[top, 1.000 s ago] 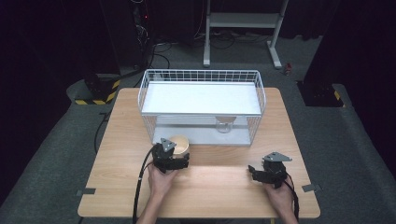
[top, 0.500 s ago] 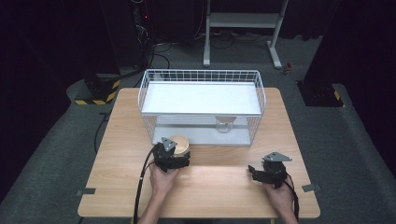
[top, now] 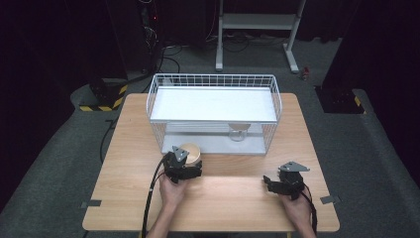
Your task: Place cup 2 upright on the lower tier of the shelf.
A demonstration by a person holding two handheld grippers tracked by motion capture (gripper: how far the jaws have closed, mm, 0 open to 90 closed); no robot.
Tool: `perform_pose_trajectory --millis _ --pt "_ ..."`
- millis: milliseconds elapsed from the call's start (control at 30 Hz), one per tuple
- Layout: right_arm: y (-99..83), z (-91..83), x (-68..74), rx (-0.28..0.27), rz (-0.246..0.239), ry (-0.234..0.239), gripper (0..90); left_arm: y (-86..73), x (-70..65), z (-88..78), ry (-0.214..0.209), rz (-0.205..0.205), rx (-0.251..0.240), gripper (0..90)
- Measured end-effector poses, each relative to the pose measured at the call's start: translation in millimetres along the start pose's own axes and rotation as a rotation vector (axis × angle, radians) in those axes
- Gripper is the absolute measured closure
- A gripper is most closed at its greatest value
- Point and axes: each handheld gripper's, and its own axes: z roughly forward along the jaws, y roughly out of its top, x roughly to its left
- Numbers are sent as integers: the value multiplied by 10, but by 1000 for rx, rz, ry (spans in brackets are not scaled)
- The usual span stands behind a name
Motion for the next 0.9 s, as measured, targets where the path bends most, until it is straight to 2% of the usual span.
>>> perform_pose_trajectory --millis 400,733,900 --pt "0 -1 2 1 4 0 239 5 17 -36 5 26 -2 89" --pt "0 -1 2 1 3 0 239 15 30 -88 -11 22 -18 90" --pt "0 -1 3 1 4 0 239 24 63 -103 -5 24 -16 90"
